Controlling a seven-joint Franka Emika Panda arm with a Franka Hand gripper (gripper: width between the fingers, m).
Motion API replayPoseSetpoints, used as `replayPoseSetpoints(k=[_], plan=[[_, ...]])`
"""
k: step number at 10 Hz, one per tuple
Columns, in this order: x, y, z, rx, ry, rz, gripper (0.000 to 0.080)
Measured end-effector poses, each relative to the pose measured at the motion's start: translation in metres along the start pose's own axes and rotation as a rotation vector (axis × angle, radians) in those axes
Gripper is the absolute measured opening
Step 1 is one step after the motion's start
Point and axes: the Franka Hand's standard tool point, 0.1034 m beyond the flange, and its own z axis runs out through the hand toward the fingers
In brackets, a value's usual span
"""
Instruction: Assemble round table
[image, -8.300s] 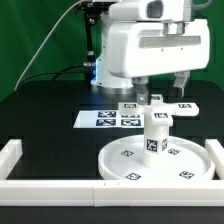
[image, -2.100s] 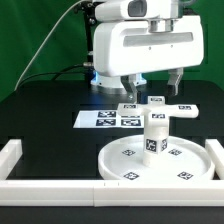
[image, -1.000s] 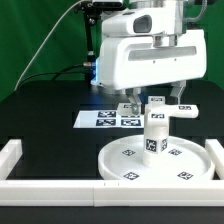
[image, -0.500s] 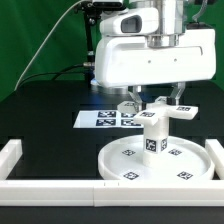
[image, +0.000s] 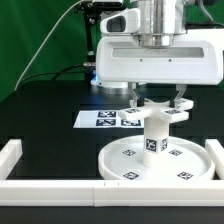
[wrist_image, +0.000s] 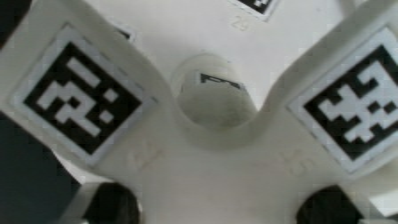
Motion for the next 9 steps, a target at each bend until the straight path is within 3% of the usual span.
replayPoseSetpoints(k=[3,6,7,8,9], plan=[[-0.0008,0.0002,-0.0002,-0.001,-0.022,0.374,0.0436],[-0.0007,0.0014,-0.0010,0.002,-0.042,0.588,0.0437],[-0.0013,0.0006,-0.0008,0.003,-0.043,0.618,0.0512],[-0.0018,0.0002,-0.0004,0.003,-0.044,0.625,0.0512],[-0.0016,0.0000,-0.0009,0.003,-0.043,0.590,0.0605]])
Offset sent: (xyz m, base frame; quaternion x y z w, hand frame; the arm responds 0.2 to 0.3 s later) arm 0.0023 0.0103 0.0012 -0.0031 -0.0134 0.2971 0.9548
